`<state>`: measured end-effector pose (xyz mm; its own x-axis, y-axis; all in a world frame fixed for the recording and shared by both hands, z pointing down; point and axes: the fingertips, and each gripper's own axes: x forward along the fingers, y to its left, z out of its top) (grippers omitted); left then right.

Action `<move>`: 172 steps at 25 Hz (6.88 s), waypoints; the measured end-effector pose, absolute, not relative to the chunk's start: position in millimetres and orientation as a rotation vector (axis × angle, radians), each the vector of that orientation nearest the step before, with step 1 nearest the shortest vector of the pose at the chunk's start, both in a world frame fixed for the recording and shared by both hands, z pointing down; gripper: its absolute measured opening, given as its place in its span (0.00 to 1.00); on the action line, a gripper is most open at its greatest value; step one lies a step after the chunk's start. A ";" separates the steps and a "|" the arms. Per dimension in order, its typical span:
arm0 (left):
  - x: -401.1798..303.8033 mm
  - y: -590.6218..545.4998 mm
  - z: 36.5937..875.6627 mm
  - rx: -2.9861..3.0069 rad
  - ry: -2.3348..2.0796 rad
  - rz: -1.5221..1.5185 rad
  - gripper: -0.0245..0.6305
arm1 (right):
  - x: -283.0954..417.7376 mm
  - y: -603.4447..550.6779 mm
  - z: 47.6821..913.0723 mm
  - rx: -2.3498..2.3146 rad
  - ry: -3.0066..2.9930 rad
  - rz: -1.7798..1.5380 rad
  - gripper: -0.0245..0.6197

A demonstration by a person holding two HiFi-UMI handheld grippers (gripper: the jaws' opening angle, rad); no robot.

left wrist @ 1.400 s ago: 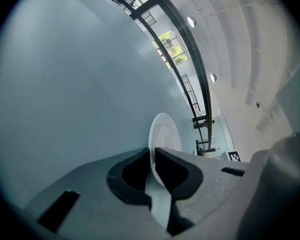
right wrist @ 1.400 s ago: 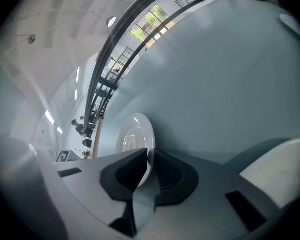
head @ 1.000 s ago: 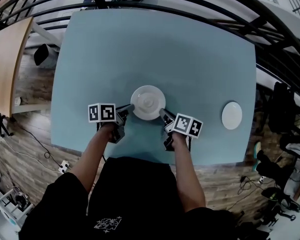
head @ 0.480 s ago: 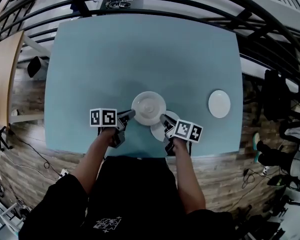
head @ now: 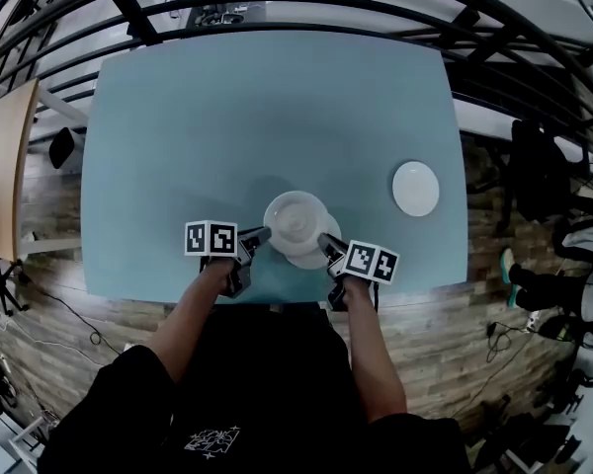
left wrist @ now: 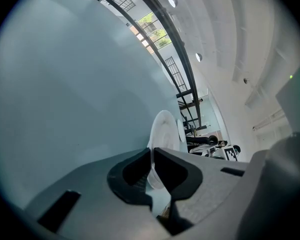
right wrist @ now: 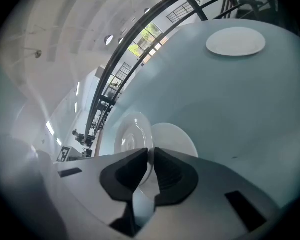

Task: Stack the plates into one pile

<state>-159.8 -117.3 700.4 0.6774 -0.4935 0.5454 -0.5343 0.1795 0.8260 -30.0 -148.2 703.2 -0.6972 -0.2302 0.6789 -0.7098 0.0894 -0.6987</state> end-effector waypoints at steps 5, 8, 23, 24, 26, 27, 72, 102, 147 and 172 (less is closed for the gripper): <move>-142.4 -110.7 709.5 1.437 -0.895 0.072 0.08 | -11.5 -138.1 712.6 0.925 -1.945 1.655 0.10; -132.9 -104.9 715.1 1.420 -0.880 0.091 0.08 | -2.3 -132.0 718.0 0.914 -1.920 1.648 0.10; -106.2 -98.1 725.5 1.415 -0.846 0.204 0.09 | 22.4 -127.2 725.5 0.897 -1.884 1.608 0.11; -105.1 -97.6 724.3 1.422 -0.841 0.212 0.10 | 22.9 -126.7 725.5 0.895 -1.882 1.608 0.11; -102.8 -96.4 722.1 1.435 -0.830 0.237 0.13 | 23.2 -126.2 725.0 0.894 -1.879 1.604 0.11; -102.1 -96.1 721.3 1.440 -0.826 0.248 0.14 | 22.9 -126.3 724.7 0.892 -1.879 1.600 0.11; -57.1 -189.3 657.6 1.707 -0.825 0.323 0.19 | 78.8 -180.3 686.9 1.094 -2.043 1.394 0.21; 114.5 -300.9 714.8 1.557 -0.656 0.174 0.17 | 228.0 -272.9 725.6 1.699 -1.889 2.238 0.20; 116.2 -304.6 720.3 1.412 -0.666 -0.040 0.07 | 222.7 -273.6 717.5 1.768 -1.930 2.349 0.07; -18.7 -158.6 674.9 1.356 -0.915 -0.310 0.07 | 89.4 -173.6 677.6 1.132 -2.162 2.194 0.07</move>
<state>-18.7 -158.6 674.9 0.6314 -0.6750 0.3817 -0.3047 0.2368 0.9226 89.4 -173.6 677.6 -0.7533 -0.5457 0.3670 -0.3589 -0.1264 -0.9248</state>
